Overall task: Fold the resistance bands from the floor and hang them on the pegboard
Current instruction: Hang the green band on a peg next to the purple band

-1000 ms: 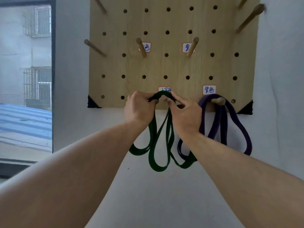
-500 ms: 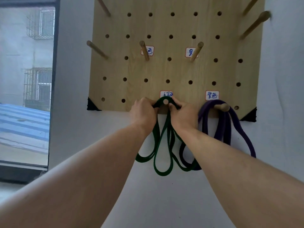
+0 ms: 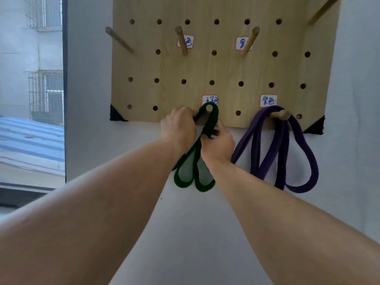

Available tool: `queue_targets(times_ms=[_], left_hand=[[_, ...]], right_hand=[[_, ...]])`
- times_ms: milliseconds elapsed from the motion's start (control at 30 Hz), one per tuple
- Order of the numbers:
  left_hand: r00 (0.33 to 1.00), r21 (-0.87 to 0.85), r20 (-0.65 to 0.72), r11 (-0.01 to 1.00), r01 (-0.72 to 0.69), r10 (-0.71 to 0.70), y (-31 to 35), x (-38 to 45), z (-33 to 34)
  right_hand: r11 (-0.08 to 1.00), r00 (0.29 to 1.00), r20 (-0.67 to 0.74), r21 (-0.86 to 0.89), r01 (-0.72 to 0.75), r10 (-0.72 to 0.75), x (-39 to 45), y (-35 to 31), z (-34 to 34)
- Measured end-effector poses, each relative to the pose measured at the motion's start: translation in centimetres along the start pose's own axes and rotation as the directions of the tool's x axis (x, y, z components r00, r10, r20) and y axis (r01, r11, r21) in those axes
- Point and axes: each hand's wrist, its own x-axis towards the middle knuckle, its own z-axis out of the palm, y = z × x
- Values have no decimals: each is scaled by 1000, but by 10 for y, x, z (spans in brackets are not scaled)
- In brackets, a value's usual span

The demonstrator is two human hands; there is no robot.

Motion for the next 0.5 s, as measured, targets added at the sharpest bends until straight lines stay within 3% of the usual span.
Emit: queue_targets(times_ms=[133, 267, 500], left_hand=[[1000, -90, 11, 996, 20, -19, 1, 0, 8], [996, -230, 36, 969, 92, -86, 2, -1, 16], [989, -228, 104, 966, 122, -101, 1, -3, 21]], right_hand=[[971, 991, 59, -202, 128, -119, 4, 6, -20], [888, 987, 63, -429, 162, -150, 4, 3, -33], [833, 980, 82, -517, 198, -182, 0, -9, -37]])
